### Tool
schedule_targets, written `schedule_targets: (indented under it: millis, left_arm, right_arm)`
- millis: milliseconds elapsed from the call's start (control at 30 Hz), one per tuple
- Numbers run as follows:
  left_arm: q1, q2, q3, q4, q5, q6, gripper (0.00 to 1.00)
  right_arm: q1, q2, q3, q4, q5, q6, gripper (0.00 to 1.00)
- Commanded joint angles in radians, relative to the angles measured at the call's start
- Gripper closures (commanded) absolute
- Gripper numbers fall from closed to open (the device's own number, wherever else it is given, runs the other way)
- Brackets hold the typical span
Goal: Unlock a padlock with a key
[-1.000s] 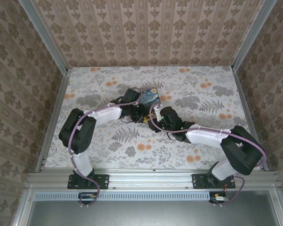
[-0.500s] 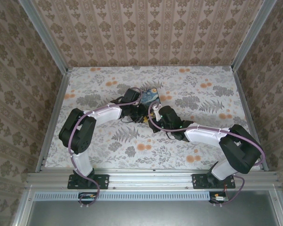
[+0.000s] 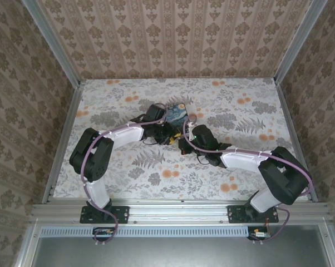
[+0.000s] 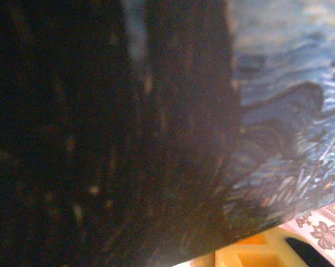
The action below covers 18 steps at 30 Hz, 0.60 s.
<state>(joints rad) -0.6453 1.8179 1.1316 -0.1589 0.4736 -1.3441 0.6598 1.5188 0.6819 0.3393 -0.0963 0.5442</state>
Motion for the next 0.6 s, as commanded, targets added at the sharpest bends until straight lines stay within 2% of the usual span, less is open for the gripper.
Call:
schedule_targets:
  millis: [0, 233, 300, 400, 567]
  left_arm:
    - [0.007, -0.031, -0.033, -0.079, 0.052, -0.053, 1.00]
    - [0.007, -0.037, -0.029, -0.068, 0.052, -0.055, 1.00]
    - [0.008, -0.035, -0.027, -0.069, 0.050, -0.054, 1.00]
    - [0.009, -0.030, -0.028, -0.069, 0.052, -0.051, 1.00]
    - [0.012, -0.031, -0.033, -0.073, 0.050, -0.047, 1.00]
  right_arm:
    - [-0.037, 0.032, -0.045, 0.112, 0.026, 0.169, 1.00]
    - [-0.042, 0.073, -0.137, 0.343, 0.029, 0.439, 1.00]
    - [-0.040, 0.073, -0.143, 0.358, 0.028, 0.466, 1.00]
    - [-0.039, 0.013, -0.138, 0.267, 0.061, 0.361, 0.94]
    - [-0.028, -0.120, -0.057, -0.025, 0.044, 0.055, 0.77]
